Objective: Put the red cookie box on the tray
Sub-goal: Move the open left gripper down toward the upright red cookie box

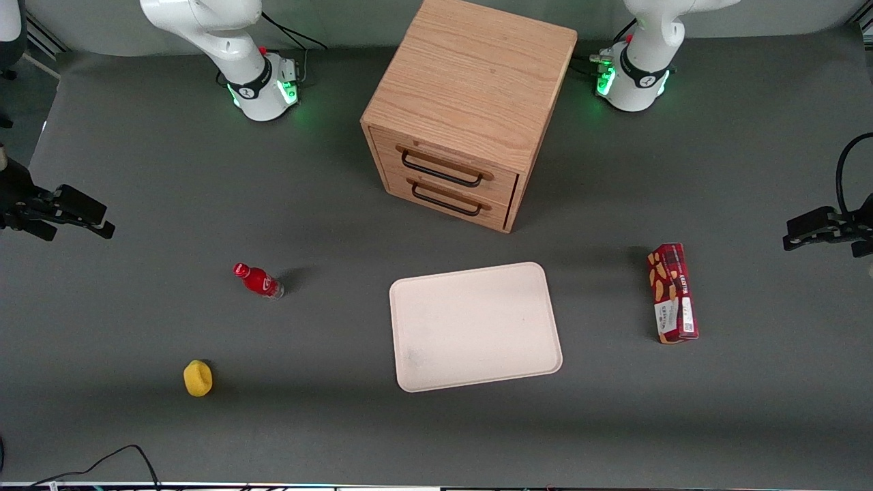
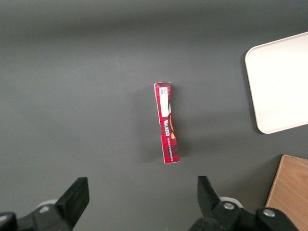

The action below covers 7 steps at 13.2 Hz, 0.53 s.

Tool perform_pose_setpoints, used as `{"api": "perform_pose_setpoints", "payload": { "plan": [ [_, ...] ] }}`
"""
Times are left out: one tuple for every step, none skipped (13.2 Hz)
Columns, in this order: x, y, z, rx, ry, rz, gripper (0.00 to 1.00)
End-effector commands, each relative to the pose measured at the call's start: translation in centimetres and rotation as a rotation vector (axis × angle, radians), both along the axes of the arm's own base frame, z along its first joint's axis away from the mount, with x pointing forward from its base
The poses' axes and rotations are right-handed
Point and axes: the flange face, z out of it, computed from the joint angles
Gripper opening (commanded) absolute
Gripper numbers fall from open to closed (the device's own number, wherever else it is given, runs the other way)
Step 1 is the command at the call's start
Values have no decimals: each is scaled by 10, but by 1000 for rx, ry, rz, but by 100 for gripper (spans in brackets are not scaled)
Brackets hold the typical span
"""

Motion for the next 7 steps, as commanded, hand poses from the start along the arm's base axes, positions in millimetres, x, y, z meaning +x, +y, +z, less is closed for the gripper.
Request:
{"api": "perform_pose_setpoints", "payload": {
  "plan": [
    [-3,-5,-1,-12,14,-21,100],
    [-3,-5,0,-12,13,-21,100],
    [-3,-7,1,-12,11,-25,100],
    [-2,-9,0,-10,11,-28,100],
    [-2,-16,0,-9,11,-37,100],
    [-2,-24,-3,-9,16,-39,100],
    [0,-27,-6,-7,20,-39,100]
  ]
}}
